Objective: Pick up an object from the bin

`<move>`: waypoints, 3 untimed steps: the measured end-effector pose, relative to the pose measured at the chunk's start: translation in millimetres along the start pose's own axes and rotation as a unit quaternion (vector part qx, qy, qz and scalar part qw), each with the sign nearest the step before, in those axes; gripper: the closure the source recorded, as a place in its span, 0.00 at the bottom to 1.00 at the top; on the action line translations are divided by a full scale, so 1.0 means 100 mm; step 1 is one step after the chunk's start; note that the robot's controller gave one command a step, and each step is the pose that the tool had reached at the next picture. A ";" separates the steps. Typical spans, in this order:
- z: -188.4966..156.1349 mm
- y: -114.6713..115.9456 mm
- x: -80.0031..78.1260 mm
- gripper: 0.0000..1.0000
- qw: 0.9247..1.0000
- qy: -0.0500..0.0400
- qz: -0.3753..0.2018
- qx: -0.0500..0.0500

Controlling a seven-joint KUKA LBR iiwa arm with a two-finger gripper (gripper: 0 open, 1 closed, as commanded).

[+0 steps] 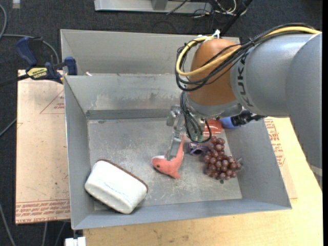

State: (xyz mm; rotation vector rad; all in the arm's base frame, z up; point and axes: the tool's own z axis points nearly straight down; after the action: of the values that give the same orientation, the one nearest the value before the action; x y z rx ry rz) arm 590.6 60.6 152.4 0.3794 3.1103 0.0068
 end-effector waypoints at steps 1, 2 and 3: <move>0.38 -0.25 0.12 0.00 1.000 -0.004 0.025 -0.002; 0.74 -0.76 0.20 0.00 1.000 0.000 -0.009 -0.001; 0.83 0.35 0.25 1.00 0.987 -0.006 -0.162 -0.003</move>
Offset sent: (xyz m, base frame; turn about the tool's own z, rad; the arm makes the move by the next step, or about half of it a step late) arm -0.0430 -0.0841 -0.0824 -0.0349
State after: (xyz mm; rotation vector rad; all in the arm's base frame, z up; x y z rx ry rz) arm 575.1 101.1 69.6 -0.1278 3.1180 0.0103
